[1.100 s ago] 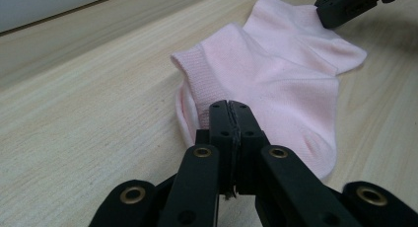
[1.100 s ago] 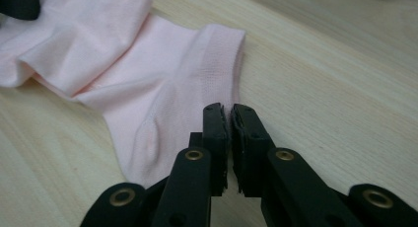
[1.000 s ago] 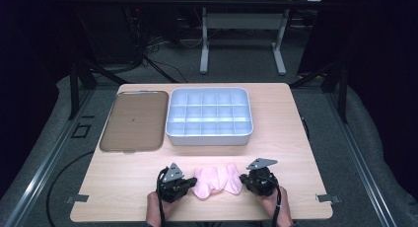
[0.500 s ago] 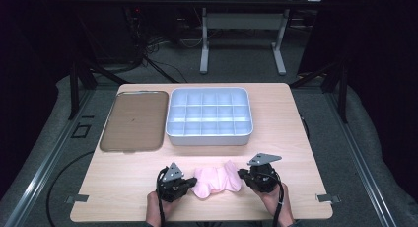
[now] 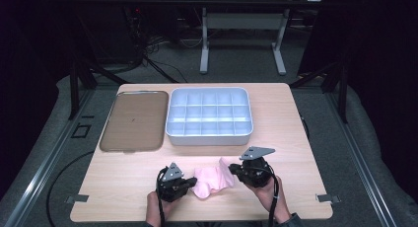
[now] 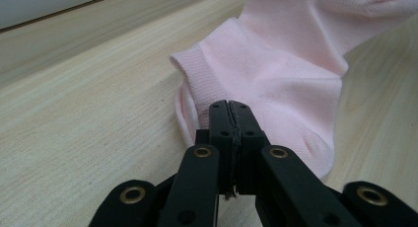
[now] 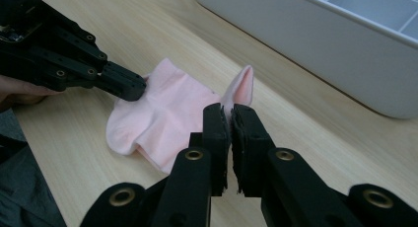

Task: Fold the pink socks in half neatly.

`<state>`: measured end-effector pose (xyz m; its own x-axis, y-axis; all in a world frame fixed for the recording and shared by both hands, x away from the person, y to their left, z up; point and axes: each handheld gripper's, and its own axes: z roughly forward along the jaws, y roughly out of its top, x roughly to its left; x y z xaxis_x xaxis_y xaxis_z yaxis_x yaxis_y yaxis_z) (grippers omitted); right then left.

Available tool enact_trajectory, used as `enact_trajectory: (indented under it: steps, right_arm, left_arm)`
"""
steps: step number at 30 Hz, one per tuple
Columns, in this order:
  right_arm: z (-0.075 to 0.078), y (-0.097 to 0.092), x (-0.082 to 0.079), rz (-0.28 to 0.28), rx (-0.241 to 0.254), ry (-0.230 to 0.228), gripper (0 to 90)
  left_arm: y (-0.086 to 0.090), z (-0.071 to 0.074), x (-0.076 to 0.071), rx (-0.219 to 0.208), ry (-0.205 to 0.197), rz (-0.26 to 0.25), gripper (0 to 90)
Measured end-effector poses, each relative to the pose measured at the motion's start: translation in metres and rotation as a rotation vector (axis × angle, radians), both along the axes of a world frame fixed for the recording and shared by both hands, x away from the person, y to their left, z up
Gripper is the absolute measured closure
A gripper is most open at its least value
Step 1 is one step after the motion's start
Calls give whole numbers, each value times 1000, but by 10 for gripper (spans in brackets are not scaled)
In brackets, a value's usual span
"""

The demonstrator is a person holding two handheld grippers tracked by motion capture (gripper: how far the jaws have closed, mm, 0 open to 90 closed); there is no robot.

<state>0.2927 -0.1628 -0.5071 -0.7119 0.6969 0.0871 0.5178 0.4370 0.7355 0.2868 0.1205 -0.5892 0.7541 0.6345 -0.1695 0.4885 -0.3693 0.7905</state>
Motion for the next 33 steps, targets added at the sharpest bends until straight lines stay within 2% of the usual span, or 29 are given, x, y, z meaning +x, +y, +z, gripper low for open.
enact_trajectory:
  steps: [6,9,11,15,18,19,22,24,27,29,31,33]
  right_arm:
    - [3,19,3,44,-19,14,849]
    - [3,30,3,61,-22,-8,850]
    - [1,38,4,77,-27,-14,850]
    - [-3,53,7,114,-50,7,850]
    - [-7,63,7,120,-41,-2,851]
    - [-9,67,6,120,-30,-4,851]
    - [-16,76,6,125,-45,2,851]
    - [-23,81,5,134,-70,14,850]
    - [-34,86,3,177,-114,45,834]
    - [-37,85,3,209,-107,63,739]
    - [-36,82,3,210,-73,66,644]
    - [-29,73,1,206,-13,37,597]
  left_arm:
    - [0,0,0,-1,1,0,890]
    - [0,0,0,-4,6,-3,889]
    - [0,0,1,-5,7,-2,889]
    - [0,0,1,-6,8,-2,889]
    - [0,0,0,-4,6,-3,889]
    - [0,0,0,-4,6,-3,889]
    - [0,0,0,0,6,-4,889]
    - [0,0,0,0,6,-4,889]
    - [0,0,0,1,6,-5,889]
    - [0,0,0,1,6,-5,889]
    - [0,0,0,0,6,-4,888]
    - [0,0,0,1,6,-5,889]
